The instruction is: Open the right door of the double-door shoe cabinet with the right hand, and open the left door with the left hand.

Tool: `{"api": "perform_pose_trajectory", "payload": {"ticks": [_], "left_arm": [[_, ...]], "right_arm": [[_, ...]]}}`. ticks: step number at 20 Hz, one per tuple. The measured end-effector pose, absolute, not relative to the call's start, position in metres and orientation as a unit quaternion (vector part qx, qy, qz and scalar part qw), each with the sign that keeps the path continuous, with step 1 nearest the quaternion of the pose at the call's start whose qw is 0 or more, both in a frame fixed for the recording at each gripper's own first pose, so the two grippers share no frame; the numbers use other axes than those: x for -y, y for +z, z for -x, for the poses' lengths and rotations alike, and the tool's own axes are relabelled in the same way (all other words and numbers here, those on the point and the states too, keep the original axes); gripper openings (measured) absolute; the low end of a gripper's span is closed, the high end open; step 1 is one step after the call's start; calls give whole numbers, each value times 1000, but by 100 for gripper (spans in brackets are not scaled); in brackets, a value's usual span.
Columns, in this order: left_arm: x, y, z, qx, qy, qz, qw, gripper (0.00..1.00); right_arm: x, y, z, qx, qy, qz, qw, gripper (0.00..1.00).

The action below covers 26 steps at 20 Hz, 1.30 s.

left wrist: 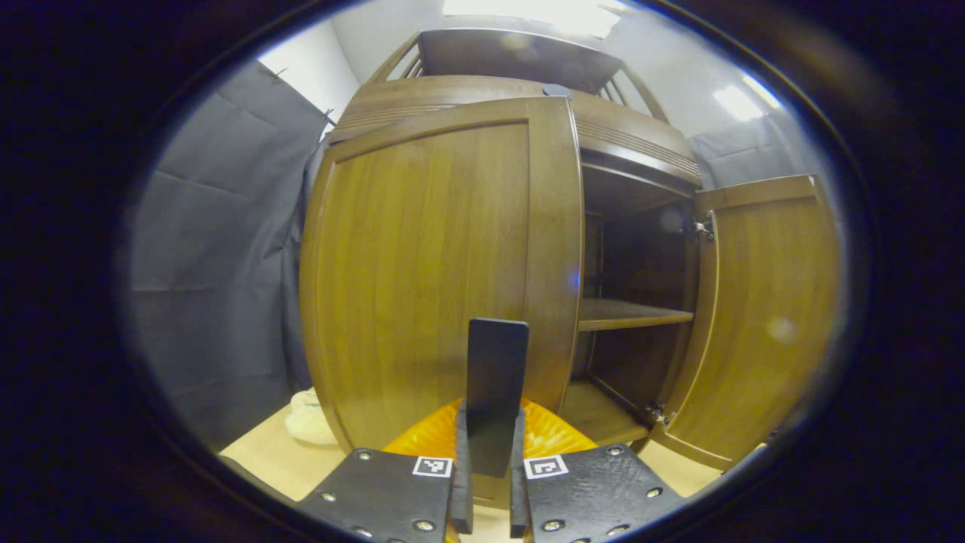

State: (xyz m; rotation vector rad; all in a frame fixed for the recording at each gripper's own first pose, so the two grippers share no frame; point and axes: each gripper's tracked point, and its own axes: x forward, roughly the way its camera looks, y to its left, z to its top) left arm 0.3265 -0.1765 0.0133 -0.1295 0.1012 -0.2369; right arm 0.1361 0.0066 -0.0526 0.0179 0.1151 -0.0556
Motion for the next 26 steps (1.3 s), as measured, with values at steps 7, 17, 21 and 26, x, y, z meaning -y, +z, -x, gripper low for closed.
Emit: {"api": "perform_pose_trajectory", "payload": {"ticks": [7, 17, 21, 26], "left_arm": [[177, 10, -327, -51, -112, 68, 990, 14], [173, 14, -329, -46, -97, 74, 991, 14], [172, 12, -328, -42, -86, 69, 993, 14], [173, 7, -329, -39, -67, 62, 995, 13]], "right_arm": [[-32, -44, -127, -49, -4, -6, 999, 96], [-71, -44, -109, -51, 25, -1, 998, 96], [-88, -41, -104, -46, 42, -5, 998, 96], [-105, -38, -99, -42, 56, -3, 998, 96]]}}
